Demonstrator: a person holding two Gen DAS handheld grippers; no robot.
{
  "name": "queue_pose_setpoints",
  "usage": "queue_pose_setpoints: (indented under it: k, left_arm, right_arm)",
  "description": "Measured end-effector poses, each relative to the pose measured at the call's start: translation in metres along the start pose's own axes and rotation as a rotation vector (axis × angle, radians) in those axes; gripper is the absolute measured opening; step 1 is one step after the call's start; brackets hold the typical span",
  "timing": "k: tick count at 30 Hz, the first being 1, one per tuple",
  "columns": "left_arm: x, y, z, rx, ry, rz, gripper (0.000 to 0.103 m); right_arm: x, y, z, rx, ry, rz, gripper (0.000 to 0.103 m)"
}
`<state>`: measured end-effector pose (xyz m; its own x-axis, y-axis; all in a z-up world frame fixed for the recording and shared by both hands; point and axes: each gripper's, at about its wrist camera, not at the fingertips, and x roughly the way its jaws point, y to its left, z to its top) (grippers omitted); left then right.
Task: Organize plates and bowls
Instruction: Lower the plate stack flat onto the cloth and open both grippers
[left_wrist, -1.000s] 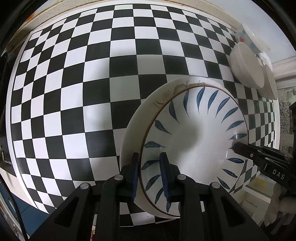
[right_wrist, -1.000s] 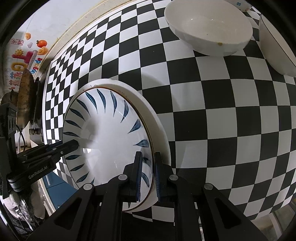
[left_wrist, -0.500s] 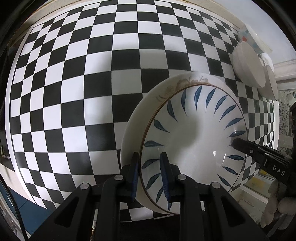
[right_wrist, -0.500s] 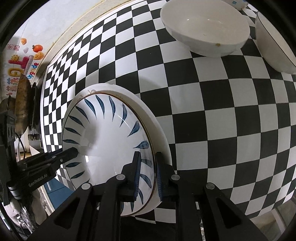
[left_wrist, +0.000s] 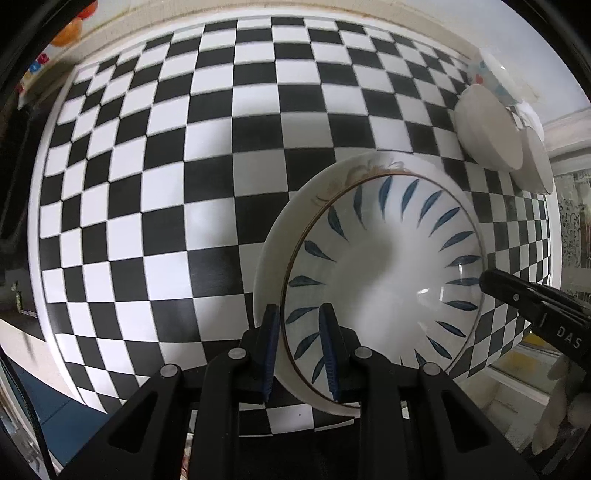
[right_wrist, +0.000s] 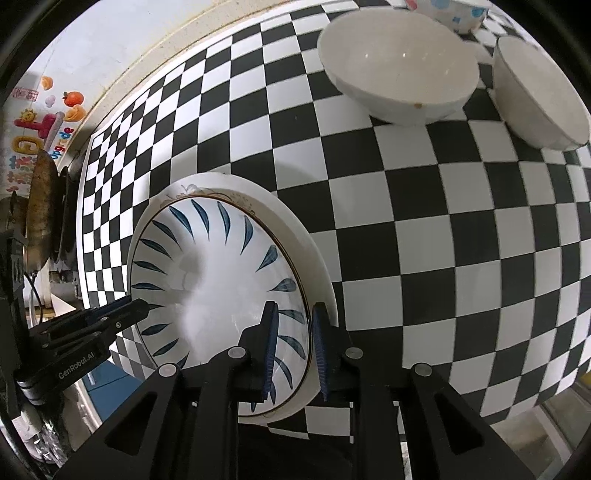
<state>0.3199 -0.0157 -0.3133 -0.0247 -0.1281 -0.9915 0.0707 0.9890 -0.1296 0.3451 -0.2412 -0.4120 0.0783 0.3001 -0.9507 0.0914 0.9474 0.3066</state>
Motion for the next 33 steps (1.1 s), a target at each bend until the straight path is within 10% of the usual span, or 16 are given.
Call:
queue_pose_setpoints:
  k: [13, 20, 33]
  left_arm:
    - [-0.098, -0.024, -0.061, 0.07, -0.24, 0.038, 0.03]
    - [-0.132, -0.012, -0.091, 0.072, -0.306, 0.012, 0.071]
    - [-0.168, -0.008, -0.137, 0.071, -0.355, -0.002, 0.084]
  right_arm:
    - [-0.087, 0.057, -0.068, -0.108, -0.174, -0.062, 0.054]
    - [-0.124, 0.079, -0.108, -0.13, -0.251, -0.076, 0.078]
    - [-0.176, 0.097, -0.161, -0.1, -0.352, -0.094, 0.086]
